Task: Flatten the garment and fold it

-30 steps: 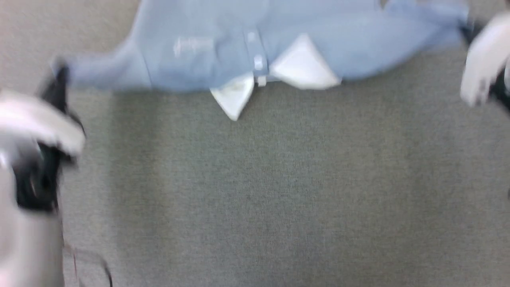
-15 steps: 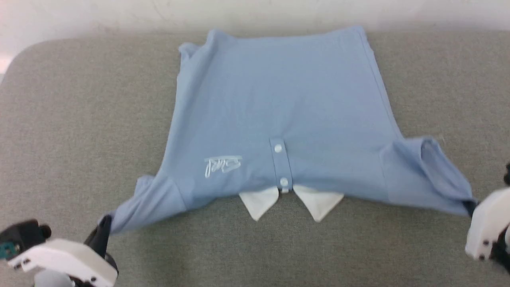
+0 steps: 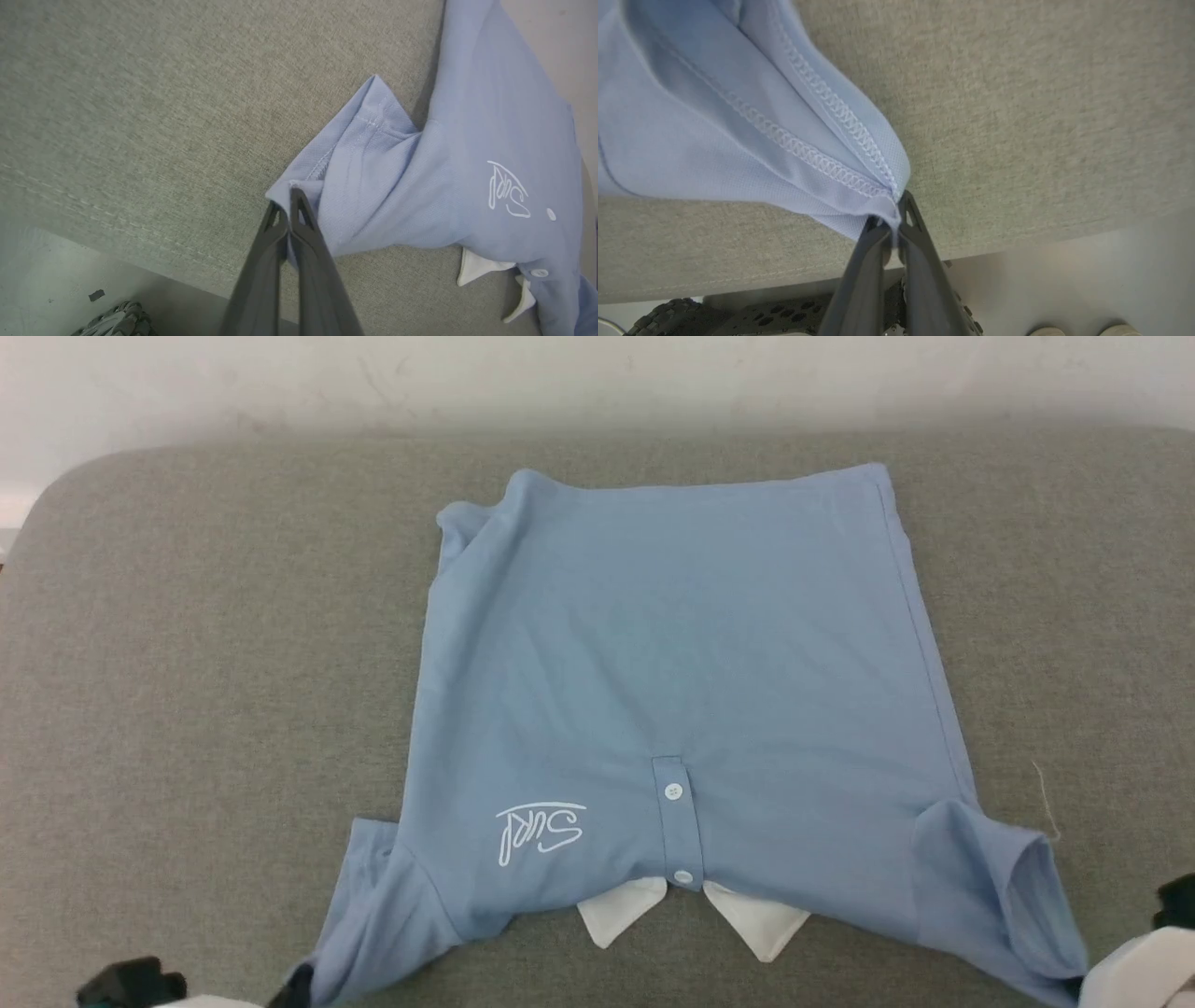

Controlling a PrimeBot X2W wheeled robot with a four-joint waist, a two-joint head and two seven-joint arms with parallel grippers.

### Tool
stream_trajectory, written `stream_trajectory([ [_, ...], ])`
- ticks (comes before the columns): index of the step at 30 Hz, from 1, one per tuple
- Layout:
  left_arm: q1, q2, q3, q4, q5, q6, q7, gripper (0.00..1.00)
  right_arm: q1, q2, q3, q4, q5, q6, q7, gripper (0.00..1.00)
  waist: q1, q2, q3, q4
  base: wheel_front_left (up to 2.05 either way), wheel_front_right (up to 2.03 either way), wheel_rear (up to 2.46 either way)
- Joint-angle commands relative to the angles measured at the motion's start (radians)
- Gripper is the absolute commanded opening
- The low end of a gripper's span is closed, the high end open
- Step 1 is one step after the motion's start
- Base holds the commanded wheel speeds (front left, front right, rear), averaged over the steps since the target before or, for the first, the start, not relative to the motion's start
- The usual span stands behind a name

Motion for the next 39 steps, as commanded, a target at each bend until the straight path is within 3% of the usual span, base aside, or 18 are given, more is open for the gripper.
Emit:
stream_trajectory([
  [1, 0.003, -0.011, -0.008, 0.014, -0.002, -0.003, -0.011, 0.0, -0.004, 0.002, 0.008, 0.036, 0.005, -0.001, -0.022, 0.0, 0.0, 0.0, 0.006, -0.004, 0.0, 0.0, 0.0],
  [7, -0.022, -0.031, -0.029, 0.061, -0.001, -0.017, -0.037, 0.0, -0.045, 0.003, 0.037, 0.153, 0.014, -0.001, -0.103, 0.0, 0.0, 0.0, 0.018, -0.003, 0.0, 0.0, 0.0],
  [8, -0.025, -0.032, -0.031, 0.066, -0.002, -0.02, -0.04, 0.0, -0.051, 0.003, 0.038, 0.157, 0.008, -0.001, -0.118, 0.4, 0.0, 0.0, 0.018, -0.002, 0.0, 0.0, 0.0],
  [9, -0.028, -0.033, -0.031, 0.07, -0.002, -0.022, -0.043, 0.0, -0.053, 0.003, 0.037, 0.159, 0.003, -0.001, -0.128, 1.0, 0.0, 0.0, 0.018, 0.0, 0.0, 0.0, 0.0],
  [16, -0.021, -0.04, -0.025, 0.06, -0.009, -0.04, -0.076, 0.0, -0.061, 0.003, 0.03, 0.069, 0.033, -0.001, -0.223, 1.0, 0.0, 0.0, 0.011, 0.005, 0.0, 0.0, 0.0],
  [23, -0.034, -0.046, -0.032, 0.035, -0.008, -0.048, -0.094, 0.0, -0.193, -0.003, 0.072, -0.012, 0.04, -0.001, -0.494, 1.0, 0.0, 0.0, 0.035, 0.021, 0.0, 0.0, 0.0],
  [27, -0.051, -0.056, -0.036, 0.02, -0.014, -0.051, -0.104, 0.0, -0.313, -0.033, 0.1, 0.048, 0.032, -0.001, -0.591, 1.0, 0.0, 0.0, 0.061, 0.033, 0.0, 0.0, 0.0],
  [32, -0.076, -0.073, -0.053, -0.004, -0.022, -0.061, -0.119, 0.0, -0.562, -0.099, 0.144, 0.235, 0.03, -0.001, -0.674, 1.0, 0.0, 0.0, 0.125, 0.074, 0.0, 0.0, 0.0],
  [39, -0.127, -0.088, -0.087, -0.012, -0.016, -0.073, -0.141, 0.0, -0.903, -0.191, 0.191, 0.531, -0.008, -0.001, -0.634, 1.0, 0.0, 0.0, 0.238, 0.146, 0.0, 0.0, 0.0],
])
